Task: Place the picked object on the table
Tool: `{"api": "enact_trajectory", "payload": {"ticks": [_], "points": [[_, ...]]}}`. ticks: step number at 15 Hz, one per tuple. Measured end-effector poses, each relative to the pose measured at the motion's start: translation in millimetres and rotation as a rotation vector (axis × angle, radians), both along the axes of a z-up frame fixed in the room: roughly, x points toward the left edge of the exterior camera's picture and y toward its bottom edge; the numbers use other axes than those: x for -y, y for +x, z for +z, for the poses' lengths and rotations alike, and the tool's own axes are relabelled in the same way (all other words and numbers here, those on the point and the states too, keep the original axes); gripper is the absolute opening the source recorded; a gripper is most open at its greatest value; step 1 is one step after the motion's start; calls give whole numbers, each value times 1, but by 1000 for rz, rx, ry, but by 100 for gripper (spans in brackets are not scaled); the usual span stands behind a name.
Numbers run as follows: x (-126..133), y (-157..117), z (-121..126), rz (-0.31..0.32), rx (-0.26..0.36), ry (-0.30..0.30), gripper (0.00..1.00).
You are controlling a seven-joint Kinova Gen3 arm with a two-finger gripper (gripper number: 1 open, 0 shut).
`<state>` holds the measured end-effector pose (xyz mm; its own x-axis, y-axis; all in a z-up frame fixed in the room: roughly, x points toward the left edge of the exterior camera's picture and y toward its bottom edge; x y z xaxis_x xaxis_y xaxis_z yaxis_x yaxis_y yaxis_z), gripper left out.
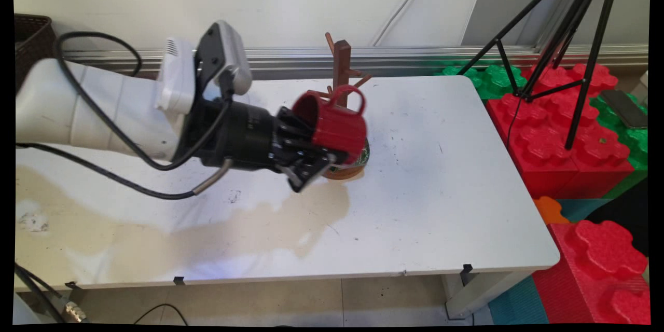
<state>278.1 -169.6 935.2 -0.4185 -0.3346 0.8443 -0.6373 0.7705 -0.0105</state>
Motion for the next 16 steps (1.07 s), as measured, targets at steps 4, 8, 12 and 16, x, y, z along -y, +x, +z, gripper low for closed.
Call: {"api": "enact_trajectory", "payload": {"ticks": [4, 8, 12, 16], "points": [[-1, 27, 10, -4, 149, -39, 0], [3, 43, 18, -93, 216, -50, 0], [12, 65, 20, -129, 301, -32, 0], [32, 86, 18, -141, 389, -1, 0]]}}
